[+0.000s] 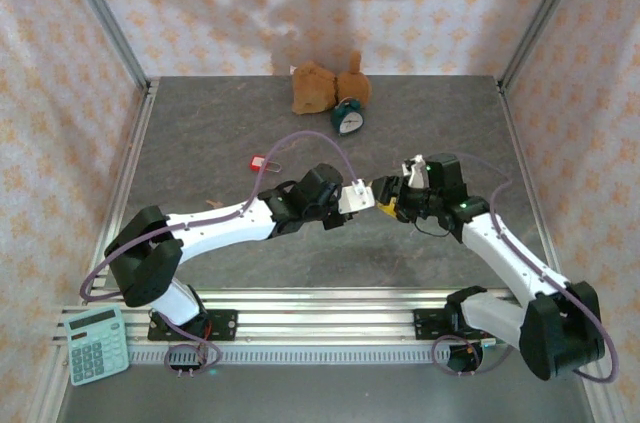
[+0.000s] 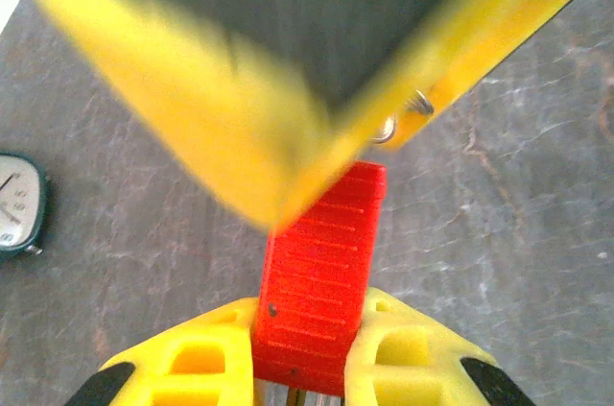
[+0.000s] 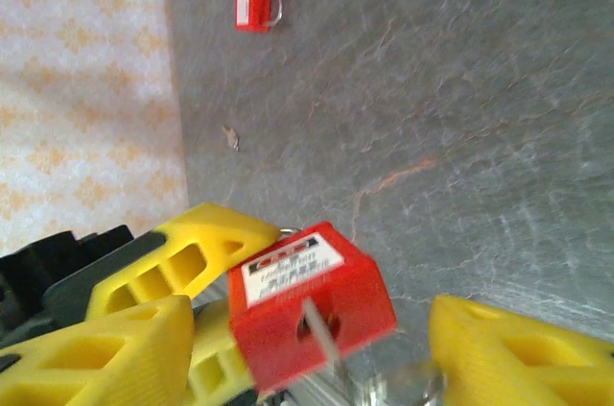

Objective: Unlock with the key

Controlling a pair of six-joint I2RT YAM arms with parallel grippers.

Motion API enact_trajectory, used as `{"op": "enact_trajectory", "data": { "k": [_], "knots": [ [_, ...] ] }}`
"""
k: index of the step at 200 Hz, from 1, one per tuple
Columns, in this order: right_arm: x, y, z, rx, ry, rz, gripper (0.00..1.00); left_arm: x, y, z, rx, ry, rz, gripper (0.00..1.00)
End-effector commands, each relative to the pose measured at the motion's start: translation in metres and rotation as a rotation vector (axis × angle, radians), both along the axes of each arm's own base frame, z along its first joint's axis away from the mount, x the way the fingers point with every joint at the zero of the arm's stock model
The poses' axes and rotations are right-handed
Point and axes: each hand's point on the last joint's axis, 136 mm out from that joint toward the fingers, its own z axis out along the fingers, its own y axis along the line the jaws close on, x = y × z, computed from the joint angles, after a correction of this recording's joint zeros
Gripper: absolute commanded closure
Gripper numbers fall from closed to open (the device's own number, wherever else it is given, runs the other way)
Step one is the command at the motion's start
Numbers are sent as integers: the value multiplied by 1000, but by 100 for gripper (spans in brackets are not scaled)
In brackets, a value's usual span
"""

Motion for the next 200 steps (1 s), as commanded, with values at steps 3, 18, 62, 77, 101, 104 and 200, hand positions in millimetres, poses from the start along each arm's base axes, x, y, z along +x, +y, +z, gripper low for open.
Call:
{"op": "enact_trajectory", "data": {
  "k": [3,18,62,77,101,104,200],
  "knots": [
    [12,-21,6,-49,14,-184,33,13,2,24,-36,-161,73,93],
    [14,-27,5,-23,37,-262,33,19,3,32,-24,-272,112,94],
    [19,-25,10,89,44,-331,32,27,3,48,1,-547,202,94],
    [20,-22,8,111,61,-327,32,27,4,53,-12,-581,217,93],
    [23,-17,12,190,62,-331,32,25,0,53,35,-653,212,93],
    [24,-16,12,193,62,-332,32,25,-2,52,44,-665,211,93],
    [26,-16,3,203,88,-345,34,22,-30,42,192,-921,223,93]
  ]
}}
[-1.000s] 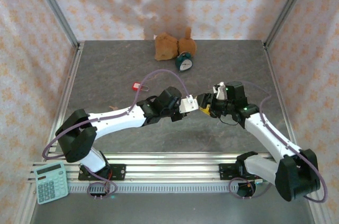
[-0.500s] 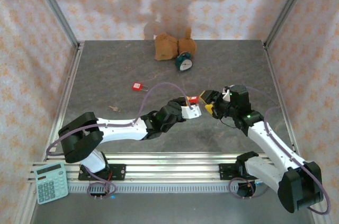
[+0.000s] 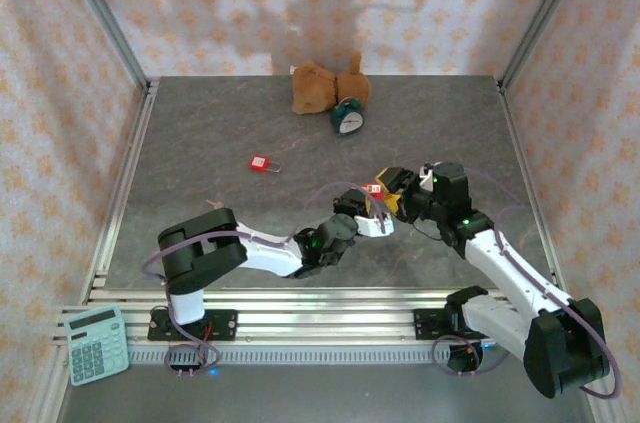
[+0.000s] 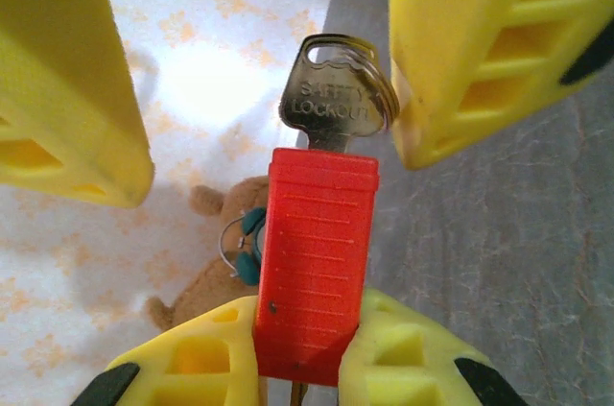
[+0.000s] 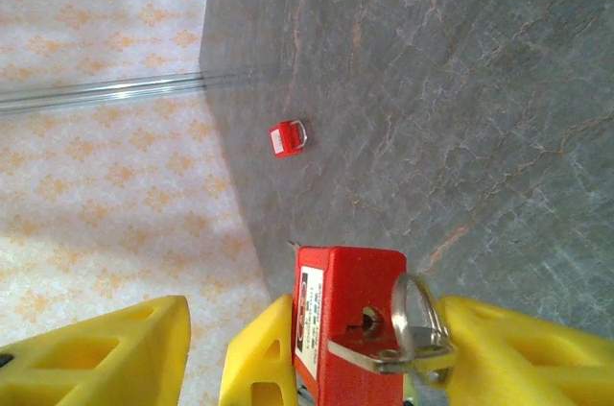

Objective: Unlock with the key

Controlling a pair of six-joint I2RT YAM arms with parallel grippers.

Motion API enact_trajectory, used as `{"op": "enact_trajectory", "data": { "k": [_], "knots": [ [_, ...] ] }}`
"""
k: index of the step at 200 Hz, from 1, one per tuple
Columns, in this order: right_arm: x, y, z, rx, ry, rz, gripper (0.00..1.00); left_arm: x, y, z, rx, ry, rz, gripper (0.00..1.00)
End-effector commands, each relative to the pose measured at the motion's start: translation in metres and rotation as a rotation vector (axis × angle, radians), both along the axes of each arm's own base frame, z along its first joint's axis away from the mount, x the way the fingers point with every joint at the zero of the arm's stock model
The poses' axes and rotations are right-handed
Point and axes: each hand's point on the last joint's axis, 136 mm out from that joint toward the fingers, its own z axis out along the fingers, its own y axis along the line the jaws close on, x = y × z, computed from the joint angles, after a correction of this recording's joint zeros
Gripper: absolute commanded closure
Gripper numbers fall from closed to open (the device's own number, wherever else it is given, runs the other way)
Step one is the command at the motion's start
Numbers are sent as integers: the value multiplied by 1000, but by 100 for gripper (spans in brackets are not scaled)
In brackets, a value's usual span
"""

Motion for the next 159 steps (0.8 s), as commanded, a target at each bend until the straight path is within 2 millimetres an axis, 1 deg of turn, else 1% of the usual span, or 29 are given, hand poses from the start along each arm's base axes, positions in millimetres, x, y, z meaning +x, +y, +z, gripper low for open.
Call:
{"op": "enact_trajectory", "data": {
  "k": [1,31,51,57,93,119,140,153,159],
  "knots": [
    [2,2,0,19,-13,1,34,2,-5,35,-60,-131,39,93],
    [3,2,0,19,-23,-1,36,-1,-10,37,-67,-160,40,93],
    [4,3,1,27,-32,-1,41,-1,-11,40,-83,-164,47,93],
    [5,3,1,25,-33,-4,43,-1,-11,41,-91,-164,51,93],
    [7,2,4,28,-50,-11,64,-2,-10,42,-117,-157,64,93],
    [8,2,6,32,-58,-16,72,-2,-9,41,-116,-151,71,93],
    [9,2,12,34,-81,-13,75,-3,-9,37,-118,-136,72,91],
    [10,1,17,22,-104,-12,76,-3,-7,33,-125,-112,78,86],
    [10,0,18,13,-110,-14,76,-4,-6,33,-137,-96,77,82]
  ]
}}
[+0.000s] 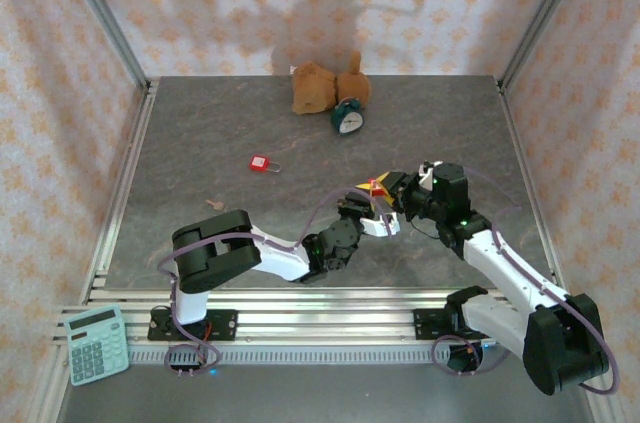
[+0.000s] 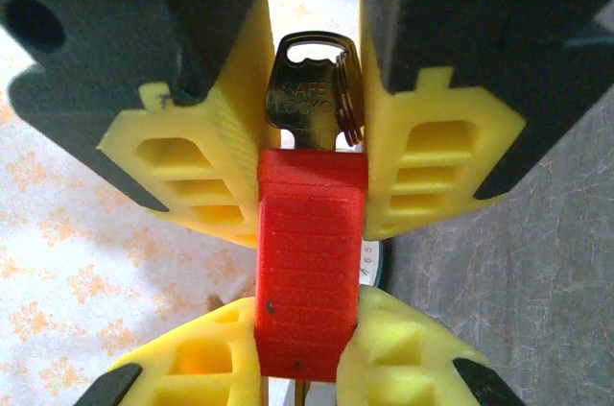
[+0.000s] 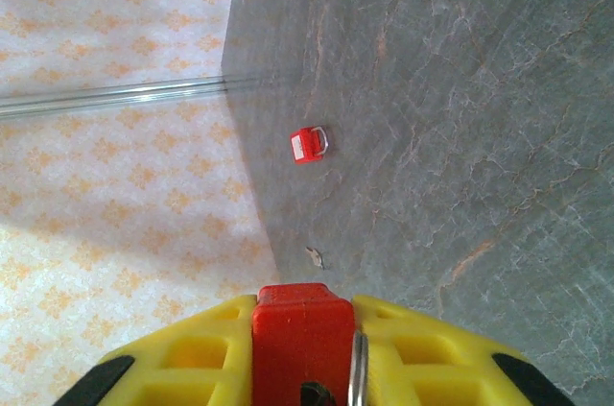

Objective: Unlock with the key

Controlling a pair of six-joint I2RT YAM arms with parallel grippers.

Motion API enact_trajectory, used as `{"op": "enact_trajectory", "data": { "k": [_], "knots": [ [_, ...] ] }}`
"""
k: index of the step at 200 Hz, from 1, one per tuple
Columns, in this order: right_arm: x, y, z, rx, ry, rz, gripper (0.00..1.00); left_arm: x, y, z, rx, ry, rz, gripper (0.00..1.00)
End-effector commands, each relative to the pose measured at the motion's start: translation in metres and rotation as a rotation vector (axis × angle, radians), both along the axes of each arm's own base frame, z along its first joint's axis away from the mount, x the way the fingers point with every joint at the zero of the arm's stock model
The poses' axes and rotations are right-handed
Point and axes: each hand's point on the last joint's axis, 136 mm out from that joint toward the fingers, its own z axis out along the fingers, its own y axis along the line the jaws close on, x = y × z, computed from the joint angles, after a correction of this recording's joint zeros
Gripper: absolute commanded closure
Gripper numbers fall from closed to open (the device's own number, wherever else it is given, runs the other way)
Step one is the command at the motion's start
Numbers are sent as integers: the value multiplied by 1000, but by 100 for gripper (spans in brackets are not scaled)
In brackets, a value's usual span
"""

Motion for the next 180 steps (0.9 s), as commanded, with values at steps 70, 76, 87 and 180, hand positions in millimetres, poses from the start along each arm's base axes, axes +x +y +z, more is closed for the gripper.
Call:
{"op": "enact_trajectory", "data": {
  "k": [70,76,87,180],
  "knots": [
    [20,-13,23,-122,-137,-10,78,-41,47,8,-267,388,-61,37],
    [21,-12,23,-121,-135,-5,78,-42,54,11,-288,407,-53,36],
    [22,-9,21,-108,-131,4,79,-45,67,14,-315,449,-49,36],
    [-5,31,18,-147,-226,208,79,-62,65,27,-459,708,-197,34]
  ]
}}
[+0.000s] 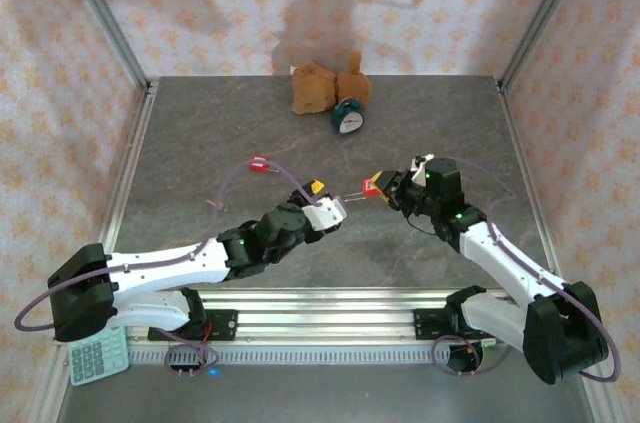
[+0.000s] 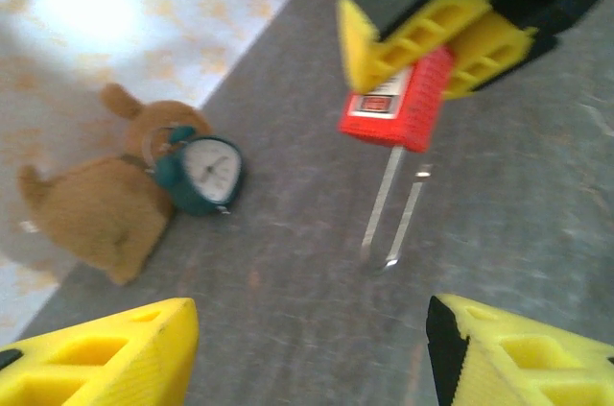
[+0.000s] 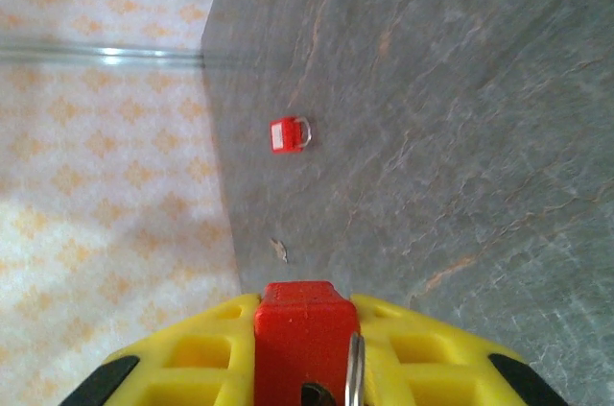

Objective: Unlock with the key

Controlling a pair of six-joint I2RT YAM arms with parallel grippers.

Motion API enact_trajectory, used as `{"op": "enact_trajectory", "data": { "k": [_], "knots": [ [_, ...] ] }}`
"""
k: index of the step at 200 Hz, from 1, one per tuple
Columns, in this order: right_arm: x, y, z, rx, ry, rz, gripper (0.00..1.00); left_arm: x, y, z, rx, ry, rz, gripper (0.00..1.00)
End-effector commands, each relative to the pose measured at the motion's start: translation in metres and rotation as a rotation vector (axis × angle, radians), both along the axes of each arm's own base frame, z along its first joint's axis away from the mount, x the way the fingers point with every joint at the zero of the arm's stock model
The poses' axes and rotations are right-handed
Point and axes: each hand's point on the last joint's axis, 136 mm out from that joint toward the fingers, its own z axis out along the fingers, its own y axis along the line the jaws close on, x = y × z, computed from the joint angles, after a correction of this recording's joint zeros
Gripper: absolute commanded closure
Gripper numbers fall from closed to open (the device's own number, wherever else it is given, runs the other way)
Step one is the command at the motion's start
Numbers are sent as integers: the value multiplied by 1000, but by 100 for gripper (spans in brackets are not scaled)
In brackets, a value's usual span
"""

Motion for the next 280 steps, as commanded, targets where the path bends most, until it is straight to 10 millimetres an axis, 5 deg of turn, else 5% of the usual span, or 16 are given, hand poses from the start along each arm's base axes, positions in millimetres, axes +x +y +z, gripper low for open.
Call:
{"op": "enact_trajectory", "data": {
  "k": [1,57,154,280],
  "knots": [
    [-6,14,17,-27,-137,109,79,-10,-22,-1,-55,117,-102,34],
    [-29,20,25,-76,-273,253,81,0,-43,11,-163,232,-196,31],
    [-44,32,30,-76,-331,352,81,17,-64,3,-163,248,-190,32],
    [-44,34,24,-101,-314,367,80,26,-65,-6,-140,234,-164,71]
  ]
}}
